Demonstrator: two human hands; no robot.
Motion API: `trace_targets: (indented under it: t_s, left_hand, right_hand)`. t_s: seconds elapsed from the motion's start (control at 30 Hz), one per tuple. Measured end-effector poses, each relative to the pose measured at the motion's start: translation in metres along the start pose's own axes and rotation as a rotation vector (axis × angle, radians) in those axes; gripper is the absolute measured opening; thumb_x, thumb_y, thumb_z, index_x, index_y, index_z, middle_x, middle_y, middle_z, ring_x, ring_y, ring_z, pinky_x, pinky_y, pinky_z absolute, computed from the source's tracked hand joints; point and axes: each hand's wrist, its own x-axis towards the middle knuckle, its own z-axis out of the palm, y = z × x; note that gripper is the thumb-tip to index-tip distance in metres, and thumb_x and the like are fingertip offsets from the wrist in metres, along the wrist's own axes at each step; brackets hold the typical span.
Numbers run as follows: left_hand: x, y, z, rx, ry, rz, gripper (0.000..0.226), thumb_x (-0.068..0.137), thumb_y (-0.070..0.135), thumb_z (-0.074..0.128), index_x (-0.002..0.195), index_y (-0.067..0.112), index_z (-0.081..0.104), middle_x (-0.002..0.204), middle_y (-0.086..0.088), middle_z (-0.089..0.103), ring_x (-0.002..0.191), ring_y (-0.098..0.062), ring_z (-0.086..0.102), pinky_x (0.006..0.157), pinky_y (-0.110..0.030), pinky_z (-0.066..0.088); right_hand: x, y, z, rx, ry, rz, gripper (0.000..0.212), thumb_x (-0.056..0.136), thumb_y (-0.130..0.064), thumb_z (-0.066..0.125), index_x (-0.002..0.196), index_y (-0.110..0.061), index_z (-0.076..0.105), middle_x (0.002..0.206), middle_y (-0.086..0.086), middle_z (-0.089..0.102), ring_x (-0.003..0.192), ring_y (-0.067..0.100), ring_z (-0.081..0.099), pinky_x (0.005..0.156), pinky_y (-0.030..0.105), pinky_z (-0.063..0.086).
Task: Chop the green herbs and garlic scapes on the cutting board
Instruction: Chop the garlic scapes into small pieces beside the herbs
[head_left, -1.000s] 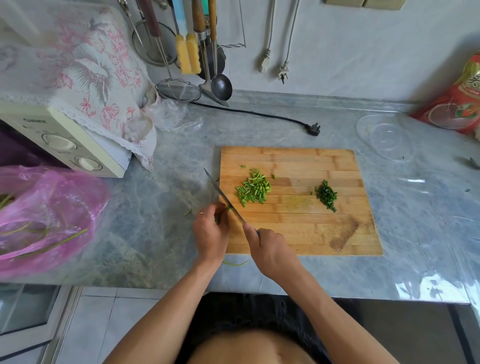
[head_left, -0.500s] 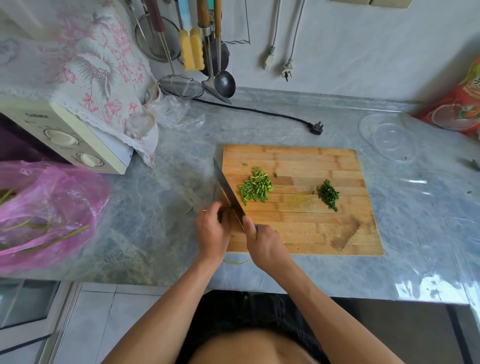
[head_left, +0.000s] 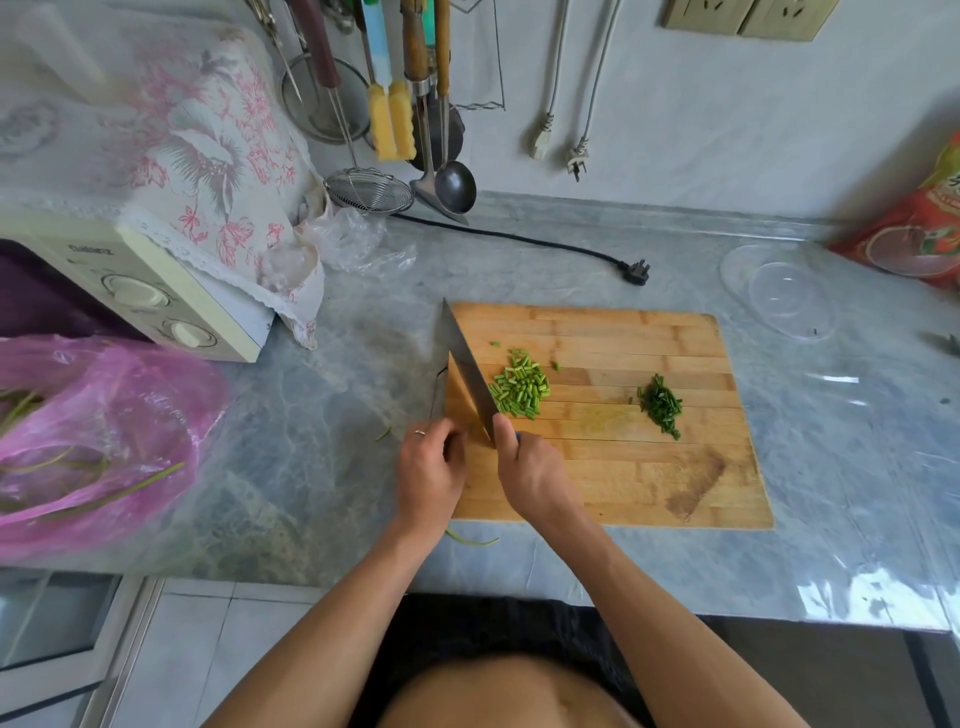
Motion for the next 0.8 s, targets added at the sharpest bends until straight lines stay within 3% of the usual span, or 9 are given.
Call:
trace_targets:
  t_s: [0.13, 0.23, 0.4, 0.53, 0.67, 0.8]
  left_hand:
    - [0.002, -0.005, 0.0, -0.01, -0.008, 0.002, 0.014, 0.082, -0.001, 0.07, 0.083, 0.013, 0.07, 0.074, 0.001, 0.068, 0.073, -0.019, 0.059, 0.064, -0.018, 0.037]
    - [0.003, -0.008, 0.001, -0.025, -0.023, 0.0, 0.012, 0.083, 0.001, 0.072, 0.088, 0.013, 0.073, 0.079, 0.001, 0.07, 0.076, -0.017, 0.062, 0.067, -0.017, 0.042]
    - [0.002, -0.008, -0.002, -0.074, 0.001, -0.004, 0.012, 0.083, 0.0, 0.074, 0.089, 0.01, 0.074, 0.083, 0.001, 0.073, 0.077, -0.014, 0.065, 0.073, -0.01, 0.043]
    - [0.007, -0.004, -0.008, -0.163, -0.002, -0.115, 0.013, 0.083, -0.001, 0.073, 0.09, 0.009, 0.075, 0.084, 0.002, 0.074, 0.075, -0.002, 0.066, 0.074, -0.005, 0.045]
    - [0.013, -0.006, -0.014, -0.222, -0.099, -0.194, 0.015, 0.085, 0.0, 0.071, 0.093, 0.011, 0.076, 0.087, 0.004, 0.074, 0.078, 0.007, 0.065, 0.075, -0.006, 0.046]
    - [0.019, -0.011, -0.019, -0.242, -0.181, -0.248, 0.021, 0.09, 0.001, 0.063, 0.096, 0.017, 0.076, 0.091, 0.011, 0.073, 0.085, 0.002, 0.067, 0.077, -0.008, 0.048]
  right_hand:
    - [0.011, 0.002, -0.013, 0.009, 0.008, 0.008, 0.055, 0.102, -0.051, 0.027, 0.073, -0.011, 0.05, 0.075, 0.018, 0.058, 0.073, 0.034, 0.057, 0.064, 0.034, 0.038]
    - [0.009, 0.004, -0.026, 0.094, -0.037, -0.017, 0.055, 0.102, -0.052, 0.027, 0.063, -0.019, 0.048, 0.061, 0.005, 0.05, 0.055, 0.022, 0.046, 0.06, 0.035, 0.041]
    - [-0.001, 0.01, -0.033, 0.169, -0.02, -0.032, 0.064, 0.099, -0.059, 0.028, 0.067, -0.007, 0.048, 0.056, 0.006, 0.046, 0.049, 0.02, 0.041, 0.055, 0.034, 0.037]
    - [-0.007, 0.018, -0.03, 0.201, -0.003, 0.004, 0.066, 0.097, -0.062, 0.028, 0.067, -0.007, 0.048, 0.055, 0.006, 0.045, 0.052, 0.021, 0.042, 0.054, 0.034, 0.037]
    - [-0.015, 0.026, -0.029, 0.236, -0.004, 0.009, 0.066, 0.094, -0.065, 0.028, 0.065, -0.008, 0.046, 0.053, 0.003, 0.041, 0.049, 0.019, 0.038, 0.053, 0.033, 0.035]
    - [-0.021, 0.03, -0.029, 0.22, 0.001, 0.011, 0.072, 0.092, -0.068, 0.027, 0.068, -0.005, 0.05, 0.054, 0.003, 0.043, 0.049, 0.017, 0.039, 0.053, 0.033, 0.035]
